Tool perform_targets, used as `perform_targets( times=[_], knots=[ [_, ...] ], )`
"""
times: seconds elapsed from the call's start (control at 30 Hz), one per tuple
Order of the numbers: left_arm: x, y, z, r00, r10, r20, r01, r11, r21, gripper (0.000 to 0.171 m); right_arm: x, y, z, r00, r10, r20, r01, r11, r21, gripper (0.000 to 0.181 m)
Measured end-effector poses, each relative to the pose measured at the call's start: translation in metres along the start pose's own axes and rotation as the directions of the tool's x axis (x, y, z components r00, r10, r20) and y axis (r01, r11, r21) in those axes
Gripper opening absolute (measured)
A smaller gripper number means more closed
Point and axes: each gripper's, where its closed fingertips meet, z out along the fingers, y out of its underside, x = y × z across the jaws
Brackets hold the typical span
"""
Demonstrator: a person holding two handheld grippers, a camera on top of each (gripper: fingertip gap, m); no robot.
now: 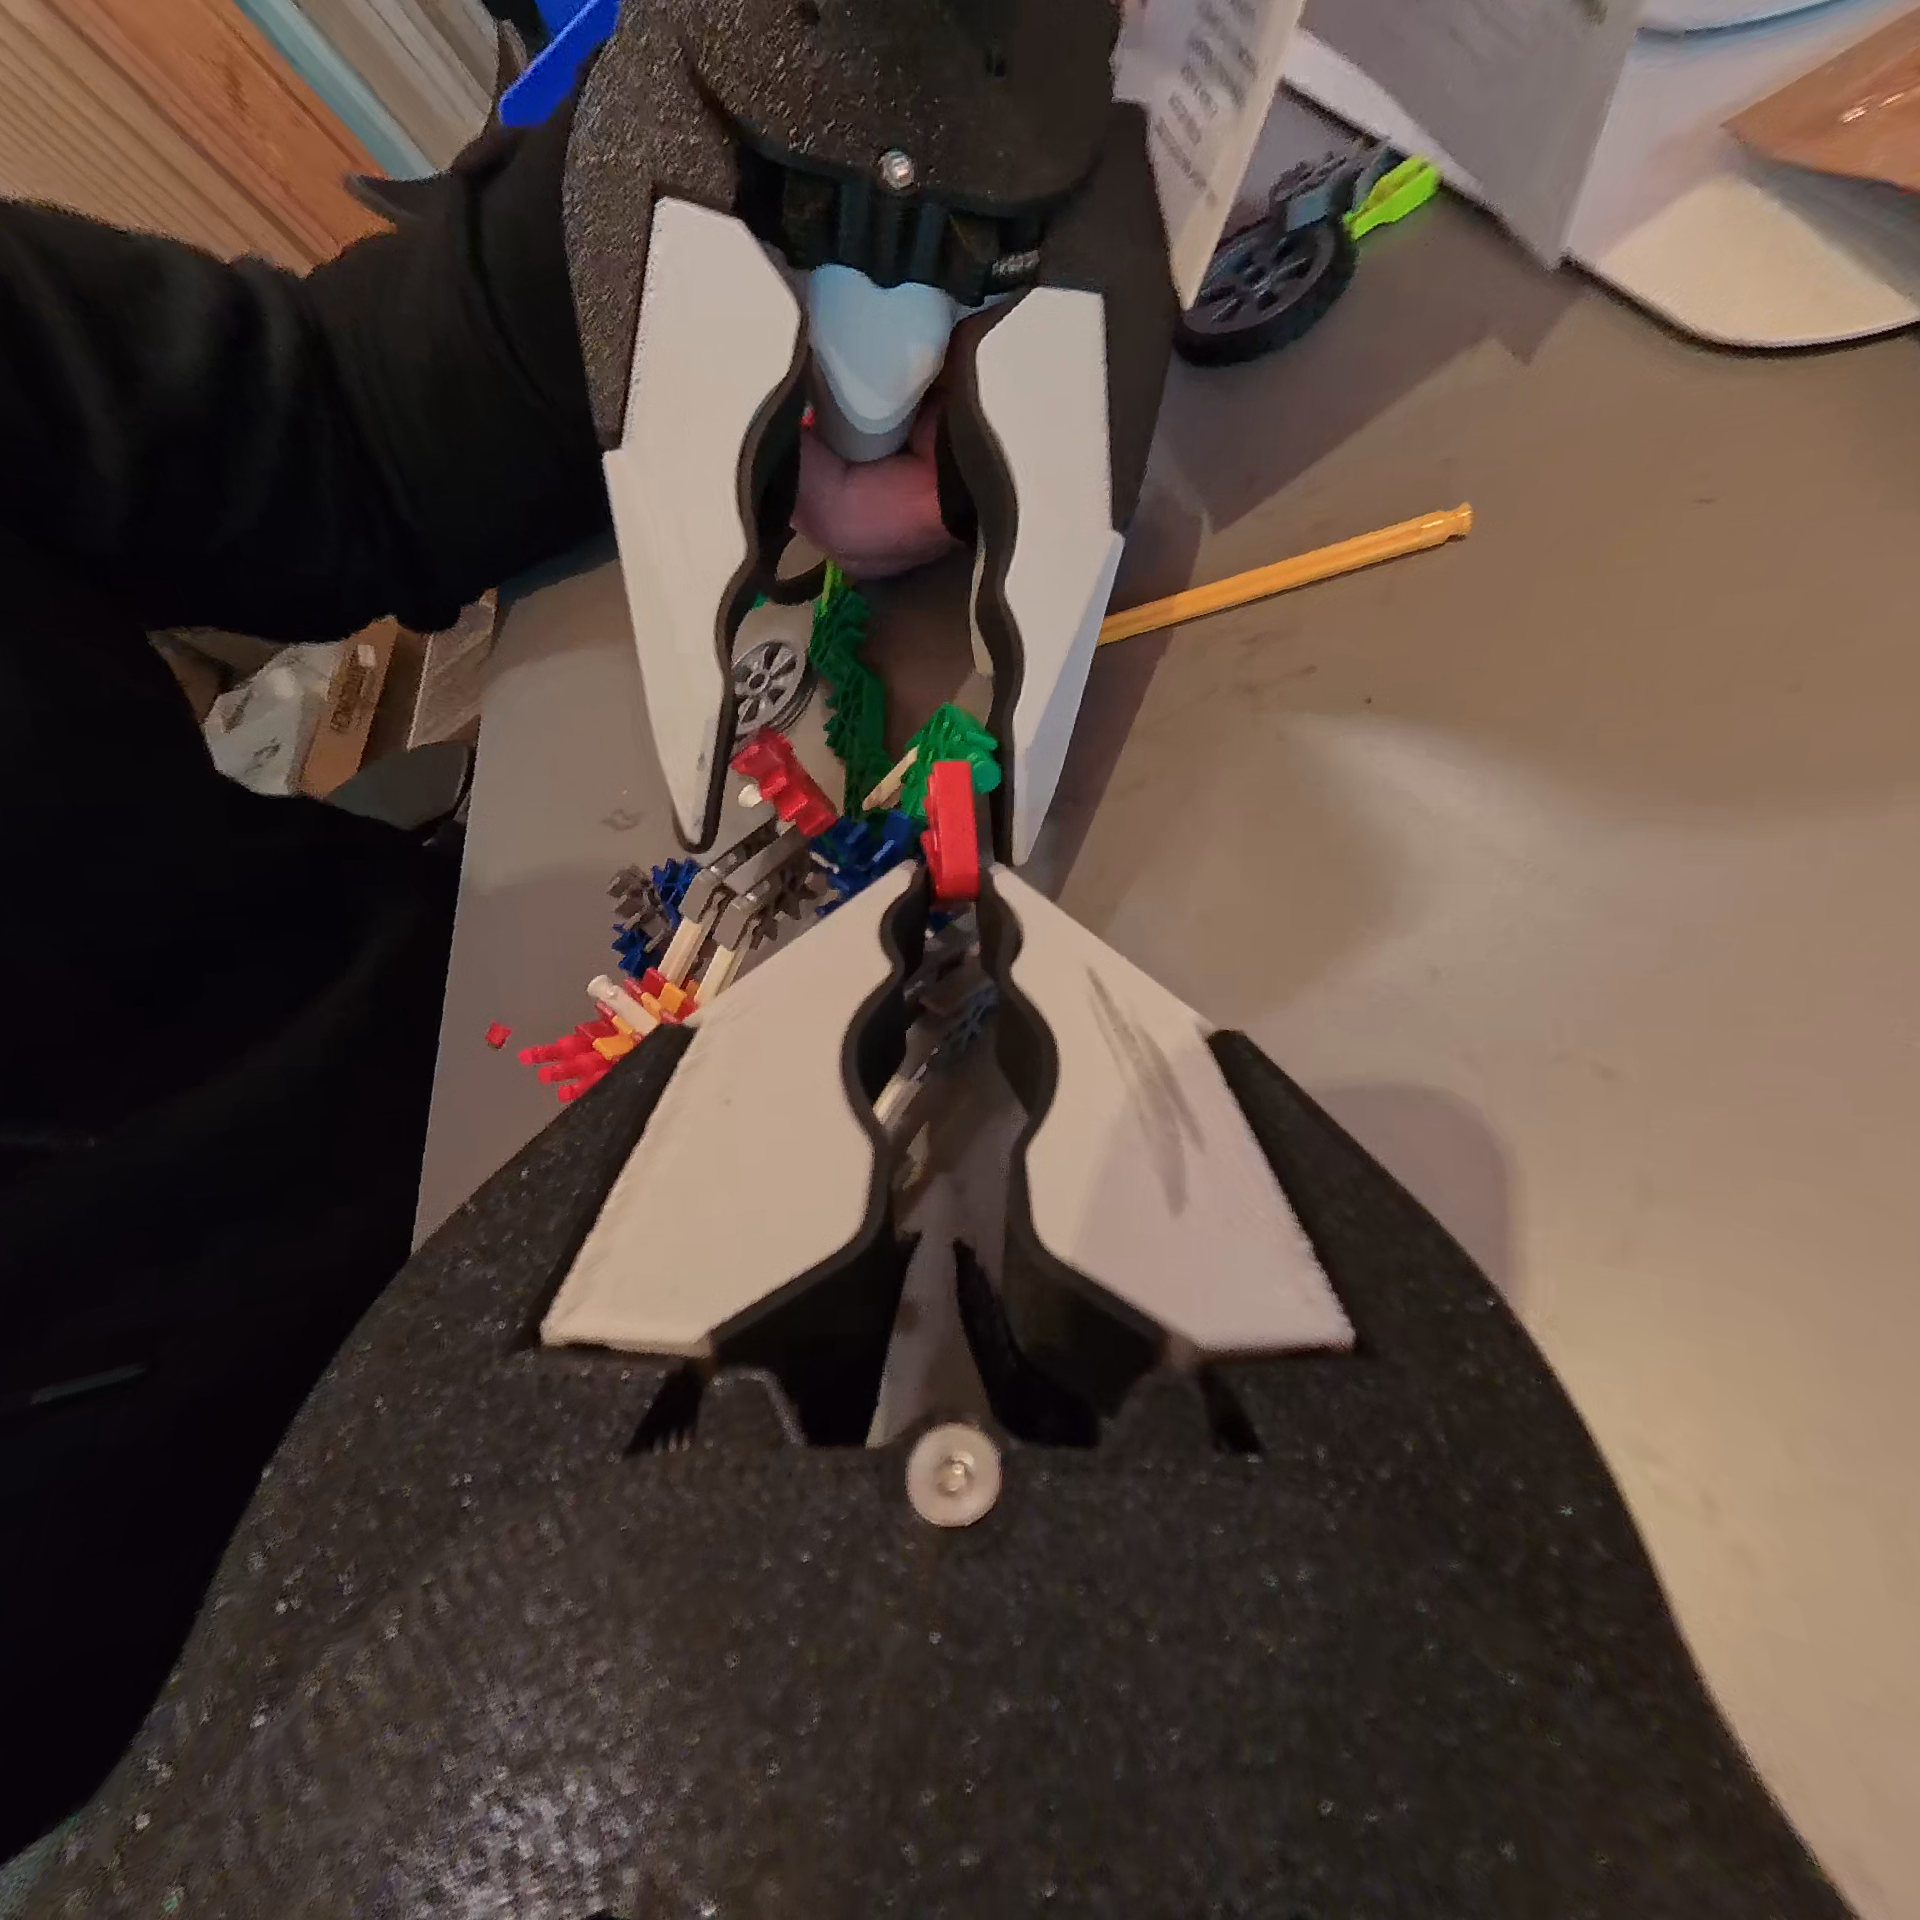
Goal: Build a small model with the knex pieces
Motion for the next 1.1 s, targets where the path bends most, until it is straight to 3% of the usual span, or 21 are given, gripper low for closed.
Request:
perform_targets(
  times=[0.1, 0.33, 0.57, 1.1],
  knots=[
    [-0.005, 0.0, -0.005, 0.998, 0.029, 0.05, -0.029, 1.0, -0.004, 0.062, 0.008, -0.005, -0.007, 1.0, 0.014, -0.026, -0.014, 0.999, 0.034, 0.011],
    [-0.002, -0.005, -0.014, 0.995, 0.064, 0.078, -0.066, 0.998, 0.023, 0.055, 0.006, -0.003, -0.006, 0.999, -0.02, -0.029, 0.021, 1.0, 0.023, 0.009],
    [0.0, 0.015, -0.002, 0.985, 0.121, 0.124, -0.111, 0.99, -0.087, 0.058, 0.003, -0.002, -0.004, 0.998, -0.05, -0.03, 0.051, 0.999, 0.012, 0.009],
    [0.003, 0.017, 0.001, 0.985, 0.142, 0.096, -0.134, 0.987, -0.089, 0.054, -0.006, -0.002, -0.007, 0.993, -0.115, -0.008, 0.115, 0.993, 0.004, 0.006]
  ],
)
